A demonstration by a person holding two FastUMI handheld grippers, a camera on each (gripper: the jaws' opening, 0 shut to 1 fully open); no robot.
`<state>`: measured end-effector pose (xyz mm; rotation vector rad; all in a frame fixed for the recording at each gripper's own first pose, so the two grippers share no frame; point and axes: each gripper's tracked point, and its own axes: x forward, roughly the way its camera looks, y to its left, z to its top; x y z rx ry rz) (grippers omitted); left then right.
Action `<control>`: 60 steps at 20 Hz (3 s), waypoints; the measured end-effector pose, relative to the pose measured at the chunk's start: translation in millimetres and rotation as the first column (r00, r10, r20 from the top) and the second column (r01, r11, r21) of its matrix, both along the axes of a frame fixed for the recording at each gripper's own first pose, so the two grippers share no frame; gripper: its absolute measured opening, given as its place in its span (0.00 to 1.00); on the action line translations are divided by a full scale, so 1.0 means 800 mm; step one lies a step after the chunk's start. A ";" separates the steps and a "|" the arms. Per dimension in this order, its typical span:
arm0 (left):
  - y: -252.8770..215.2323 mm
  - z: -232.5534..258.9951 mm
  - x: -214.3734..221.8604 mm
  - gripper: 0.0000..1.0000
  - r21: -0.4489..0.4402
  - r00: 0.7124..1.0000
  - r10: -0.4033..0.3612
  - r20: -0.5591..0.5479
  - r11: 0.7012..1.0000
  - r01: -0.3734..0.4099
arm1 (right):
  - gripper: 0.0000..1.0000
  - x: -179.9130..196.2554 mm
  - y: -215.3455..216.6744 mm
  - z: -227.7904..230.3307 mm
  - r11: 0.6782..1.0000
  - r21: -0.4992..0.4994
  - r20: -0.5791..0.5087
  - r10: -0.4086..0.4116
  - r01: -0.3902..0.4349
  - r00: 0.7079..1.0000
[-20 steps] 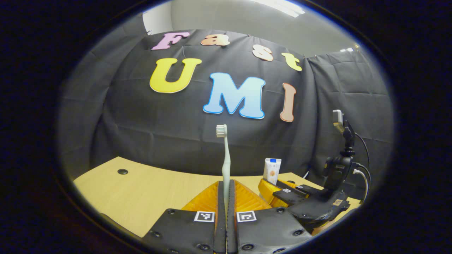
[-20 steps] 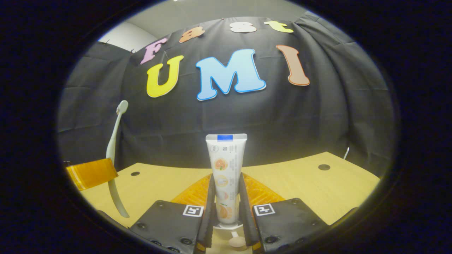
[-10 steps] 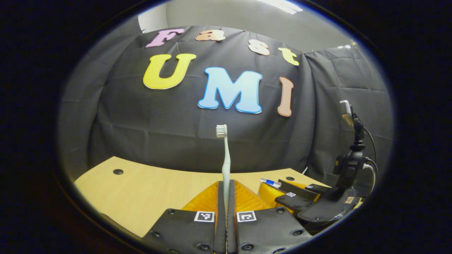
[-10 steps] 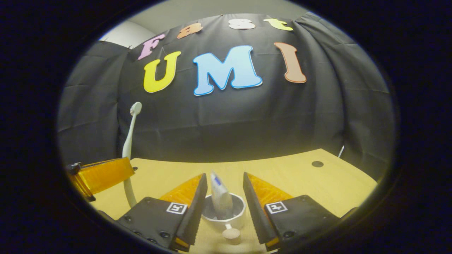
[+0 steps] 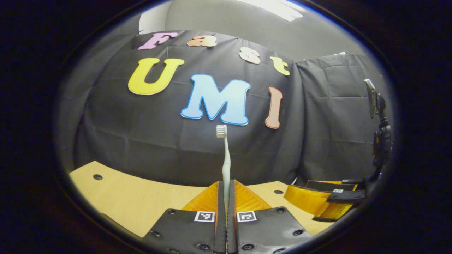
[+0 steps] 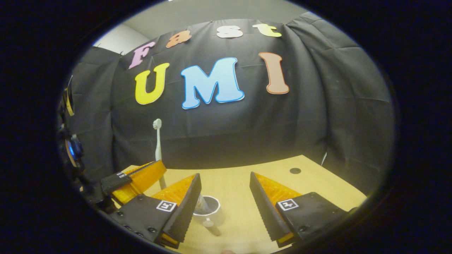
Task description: Put the toothbrush and toothpaste on the desktop into the cup, then pick up the cup and place it on the coaster on the desktop.
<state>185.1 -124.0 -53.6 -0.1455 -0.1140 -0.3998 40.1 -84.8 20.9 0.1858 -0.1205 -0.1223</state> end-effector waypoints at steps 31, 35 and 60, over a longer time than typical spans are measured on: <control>-0.016 -0.098 -0.004 0.71 0.042 0.991 -0.039 -0.131 0.998 0.044 | 0.89 -0.038 -0.005 -0.016 1.000 -0.011 -0.122 0.017 -0.019 0.992; 0.001 -0.042 -0.044 0.81 0.062 0.994 0.028 -0.108 0.998 -0.021 | 0.92 -0.034 0.008 -0.031 0.996 -0.030 -0.172 0.076 -0.083 0.982; 0.099 0.030 -0.155 0.92 0.079 0.961 0.239 -0.142 0.970 -0.229 | 0.99 0.020 0.054 -0.150 0.970 -0.018 -0.656 0.172 -0.243 0.735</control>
